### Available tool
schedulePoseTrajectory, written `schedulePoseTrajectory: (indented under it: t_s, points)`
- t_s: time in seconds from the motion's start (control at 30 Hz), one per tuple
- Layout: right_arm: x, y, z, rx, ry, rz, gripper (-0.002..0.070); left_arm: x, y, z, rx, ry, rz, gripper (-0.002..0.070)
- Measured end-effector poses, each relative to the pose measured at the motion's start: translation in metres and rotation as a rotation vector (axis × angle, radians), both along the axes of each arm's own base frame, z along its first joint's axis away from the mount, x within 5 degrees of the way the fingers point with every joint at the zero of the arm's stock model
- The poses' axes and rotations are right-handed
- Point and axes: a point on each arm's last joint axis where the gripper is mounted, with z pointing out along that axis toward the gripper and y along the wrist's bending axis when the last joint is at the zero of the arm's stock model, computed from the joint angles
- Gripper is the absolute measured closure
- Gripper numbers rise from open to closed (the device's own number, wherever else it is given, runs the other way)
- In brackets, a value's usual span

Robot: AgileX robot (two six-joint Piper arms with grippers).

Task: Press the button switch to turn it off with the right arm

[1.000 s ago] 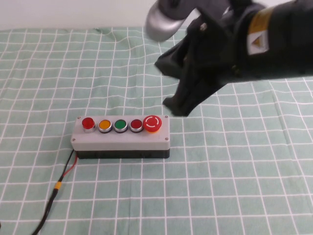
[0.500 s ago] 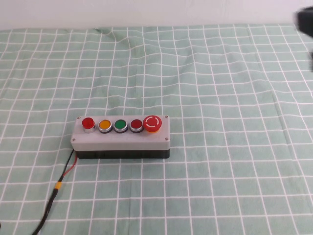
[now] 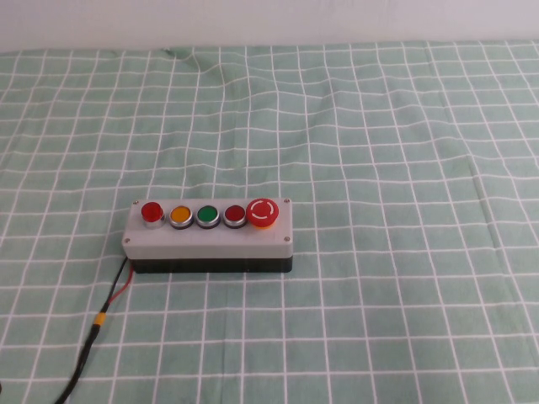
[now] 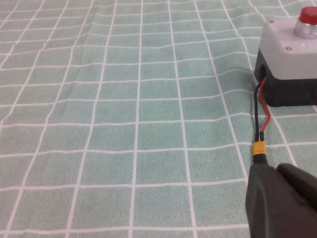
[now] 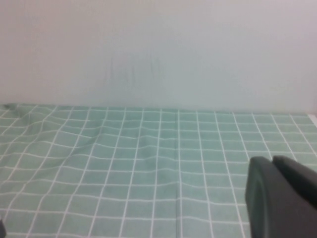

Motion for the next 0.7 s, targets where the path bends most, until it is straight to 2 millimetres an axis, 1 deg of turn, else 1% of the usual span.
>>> schedulePoseTrajectory:
  t_s: [0.13, 0.27, 0.47, 0.57, 0.63, 0.7]
  points:
    - [-0.016, -0.002, -0.036, 0.016, -0.001, -0.030, 0.0692, 0.000, 0.000, 0.000, 0.000, 0.000, 0.000, 0.0678]
    - [-0.025, -0.002, -0.071, 0.020, 0.010, -0.032, 0.0692, 0.000, 0.000, 0.000, 0.000, 0.000, 0.000, 0.0678]
    - [-0.028, -0.002, -0.119, 0.023, 0.049, -0.036, 0.0692, 0.000, 0.000, 0.000, 0.000, 0.000, 0.000, 0.0678]
    - [-0.026, -0.002, -0.148, 0.022, 0.118, -0.037, 0.0692, 0.000, 0.000, 0.000, 0.000, 0.000, 0.000, 0.0678]
    - [-0.026, -0.002, -0.159, 0.022, 0.158, -0.035, 0.0692, 0.000, 0.000, 0.000, 0.000, 0.000, 0.000, 0.0678]
    - [-0.026, -0.002, -0.163, 0.022, 0.177, -0.032, 0.0692, 0.000, 0.000, 0.000, 0.000, 0.000, 0.000, 0.0678]
